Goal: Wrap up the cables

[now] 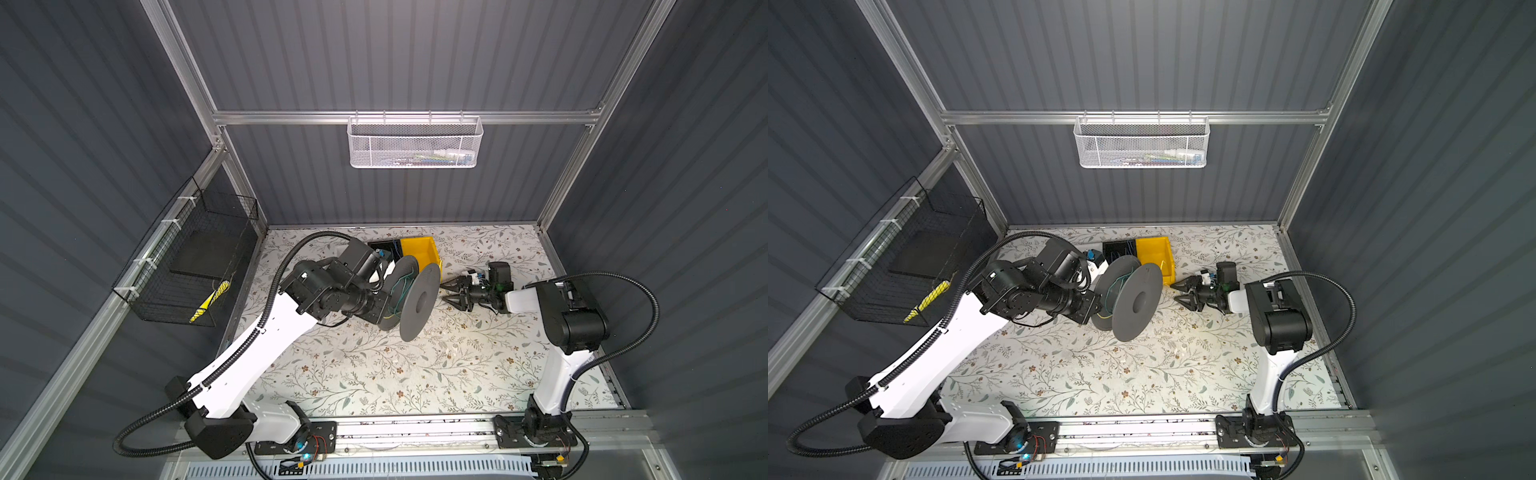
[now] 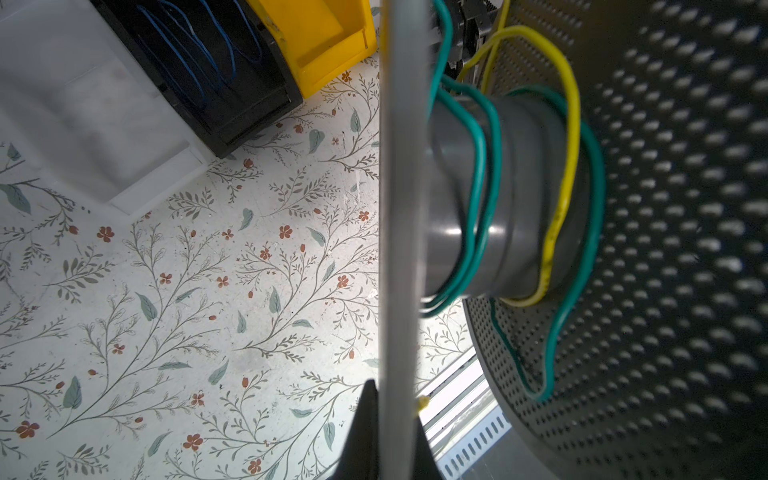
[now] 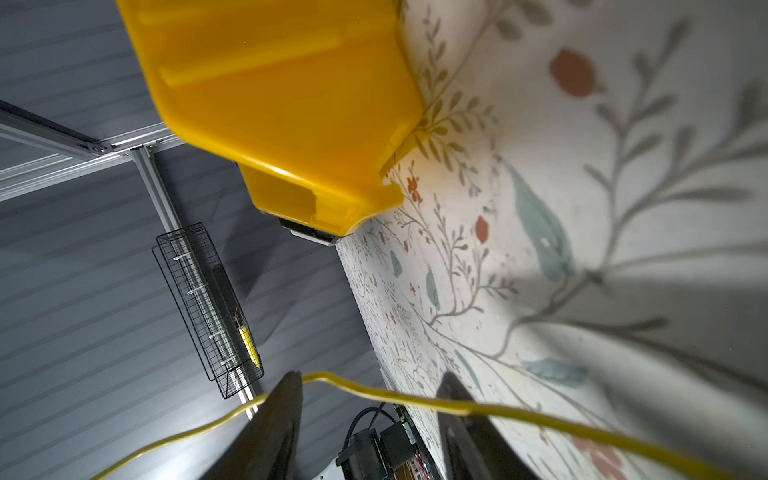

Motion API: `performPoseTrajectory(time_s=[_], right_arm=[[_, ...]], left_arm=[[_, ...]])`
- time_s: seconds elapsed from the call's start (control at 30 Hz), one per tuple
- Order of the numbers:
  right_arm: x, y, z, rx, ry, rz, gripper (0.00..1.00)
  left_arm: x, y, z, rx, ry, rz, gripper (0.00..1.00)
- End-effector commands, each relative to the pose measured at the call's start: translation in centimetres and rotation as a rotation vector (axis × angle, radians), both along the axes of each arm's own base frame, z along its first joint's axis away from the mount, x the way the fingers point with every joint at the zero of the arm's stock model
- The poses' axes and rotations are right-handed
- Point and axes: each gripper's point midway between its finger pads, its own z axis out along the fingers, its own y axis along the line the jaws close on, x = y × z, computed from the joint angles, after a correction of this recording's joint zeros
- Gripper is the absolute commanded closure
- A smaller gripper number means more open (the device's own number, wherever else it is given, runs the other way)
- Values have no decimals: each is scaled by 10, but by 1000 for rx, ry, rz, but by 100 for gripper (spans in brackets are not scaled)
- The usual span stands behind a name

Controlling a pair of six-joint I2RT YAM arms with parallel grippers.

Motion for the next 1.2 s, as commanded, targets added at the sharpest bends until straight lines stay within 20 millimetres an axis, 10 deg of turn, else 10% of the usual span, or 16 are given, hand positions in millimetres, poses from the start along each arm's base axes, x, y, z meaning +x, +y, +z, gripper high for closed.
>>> performPoseTrajectory(time_s=[0.0, 1.17], right_arm=[[-2, -1, -10, -16, -6, -10, 49], [-6, -10, -12, -36, -32, -51, 88]], left_arm=[[-10, 3, 25, -44, -30, -43, 100], [-55, 10, 14, -84, 109, -153, 100]])
